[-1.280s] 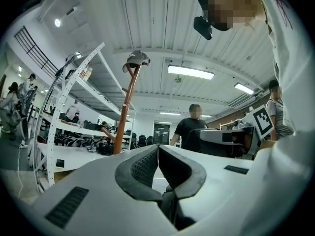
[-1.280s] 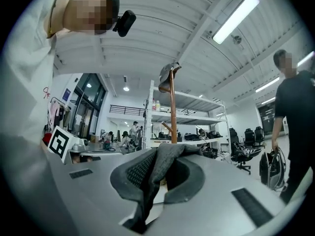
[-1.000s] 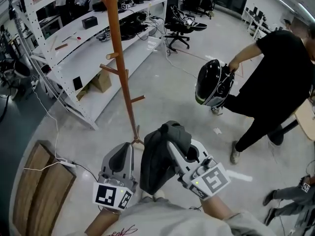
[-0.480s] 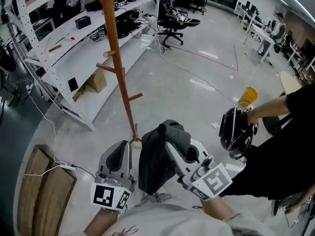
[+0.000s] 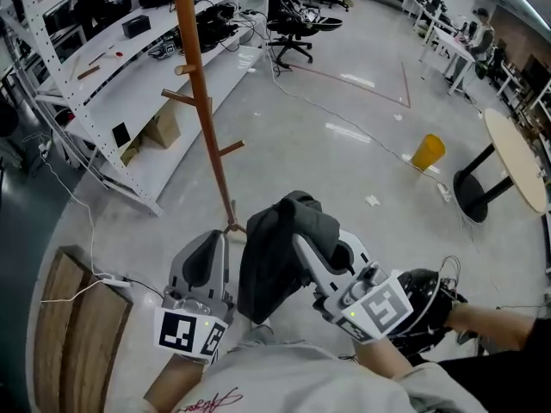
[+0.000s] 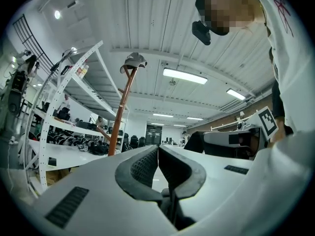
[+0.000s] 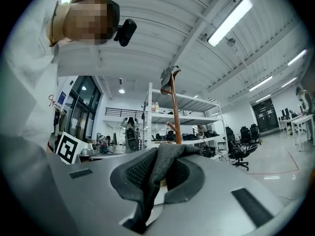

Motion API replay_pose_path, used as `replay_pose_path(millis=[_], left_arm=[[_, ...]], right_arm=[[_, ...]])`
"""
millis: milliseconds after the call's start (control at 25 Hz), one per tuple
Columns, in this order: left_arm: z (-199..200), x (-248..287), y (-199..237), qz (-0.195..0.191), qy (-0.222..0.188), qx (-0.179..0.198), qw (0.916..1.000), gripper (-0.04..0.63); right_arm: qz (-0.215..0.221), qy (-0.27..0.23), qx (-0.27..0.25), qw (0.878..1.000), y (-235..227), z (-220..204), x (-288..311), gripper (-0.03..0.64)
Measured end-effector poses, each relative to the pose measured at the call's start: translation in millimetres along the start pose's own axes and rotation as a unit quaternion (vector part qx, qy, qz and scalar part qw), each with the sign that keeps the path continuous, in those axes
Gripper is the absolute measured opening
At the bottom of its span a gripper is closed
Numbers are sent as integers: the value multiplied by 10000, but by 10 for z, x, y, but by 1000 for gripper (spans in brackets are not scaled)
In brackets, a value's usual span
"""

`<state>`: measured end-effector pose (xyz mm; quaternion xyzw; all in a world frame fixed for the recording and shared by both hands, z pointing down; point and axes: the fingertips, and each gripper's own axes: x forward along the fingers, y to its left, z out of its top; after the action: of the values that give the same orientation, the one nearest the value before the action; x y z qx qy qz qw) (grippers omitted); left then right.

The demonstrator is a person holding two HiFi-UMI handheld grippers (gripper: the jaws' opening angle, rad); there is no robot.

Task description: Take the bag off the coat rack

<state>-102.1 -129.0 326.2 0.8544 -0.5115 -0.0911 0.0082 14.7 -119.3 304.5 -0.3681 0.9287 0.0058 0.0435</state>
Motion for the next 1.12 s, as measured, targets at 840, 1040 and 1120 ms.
replay_pose_path(millis=[840, 1040, 1120], left_arm=[[35, -531, -1010, 180, -62, 51, 9998, 18], [2, -506, -1196, 5, 13, 18, 10000, 18], [28, -462, -1238, -88, -18, 54, 9999, 18]], right_arm=[[120, 35, -30, 9999, 391, 41, -1036, 37], [4, 23, -4, 10000, 406, 49, -1207, 37], [-29, 18, 7, 10000, 413, 49, -1253, 37]])
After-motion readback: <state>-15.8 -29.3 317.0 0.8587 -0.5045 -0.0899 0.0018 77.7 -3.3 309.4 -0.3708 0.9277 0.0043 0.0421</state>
